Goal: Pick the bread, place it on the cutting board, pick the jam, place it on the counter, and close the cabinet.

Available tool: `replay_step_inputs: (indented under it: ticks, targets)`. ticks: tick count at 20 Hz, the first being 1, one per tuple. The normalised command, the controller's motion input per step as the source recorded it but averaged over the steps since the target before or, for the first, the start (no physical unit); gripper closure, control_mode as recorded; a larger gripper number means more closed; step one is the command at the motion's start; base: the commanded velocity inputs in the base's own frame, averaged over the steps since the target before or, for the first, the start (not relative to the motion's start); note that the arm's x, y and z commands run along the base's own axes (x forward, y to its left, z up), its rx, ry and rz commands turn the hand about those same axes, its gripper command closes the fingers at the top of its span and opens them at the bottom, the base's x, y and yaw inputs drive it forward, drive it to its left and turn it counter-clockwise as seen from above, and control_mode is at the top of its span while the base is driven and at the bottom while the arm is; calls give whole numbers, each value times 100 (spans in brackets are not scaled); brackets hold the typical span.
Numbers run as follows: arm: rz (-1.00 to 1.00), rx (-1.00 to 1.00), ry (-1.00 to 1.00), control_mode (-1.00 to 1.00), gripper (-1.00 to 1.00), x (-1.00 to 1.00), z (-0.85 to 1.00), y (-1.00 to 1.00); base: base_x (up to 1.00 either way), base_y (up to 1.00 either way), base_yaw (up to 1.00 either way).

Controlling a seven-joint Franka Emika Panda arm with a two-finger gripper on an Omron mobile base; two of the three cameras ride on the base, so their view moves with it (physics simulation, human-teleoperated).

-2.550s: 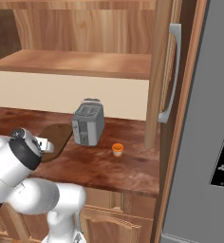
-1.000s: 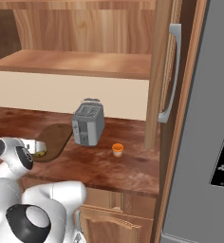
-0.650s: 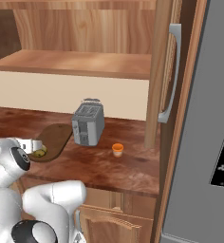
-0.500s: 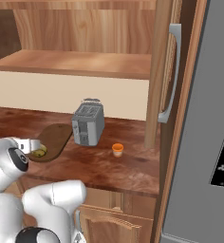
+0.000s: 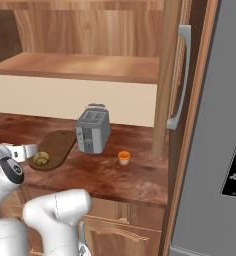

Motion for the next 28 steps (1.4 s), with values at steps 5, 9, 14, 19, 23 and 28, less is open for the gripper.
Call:
replay_step_inputs:
  ticks: [5, 9, 14, 19, 23, 28]
  targets:
    - [0, 0, -11, -100, -100, -33, 39, 0, 0, 0, 0]
    - [0, 0, -13, -100, -100, -44, 41, 0, 0, 0, 0]
    - [0, 0, -15, -100, -100, -50, 37, 0, 0, 0, 0]
    - [0, 0, -15, -100, -100, -56, 41, 0, 0, 0, 0]
    - [-1, 0, -16, -100, -100, -60, 38, 0, 0, 0, 0]
    - [-1, 0, -14, -100, -100, -62, 36, 0, 0, 0, 0]
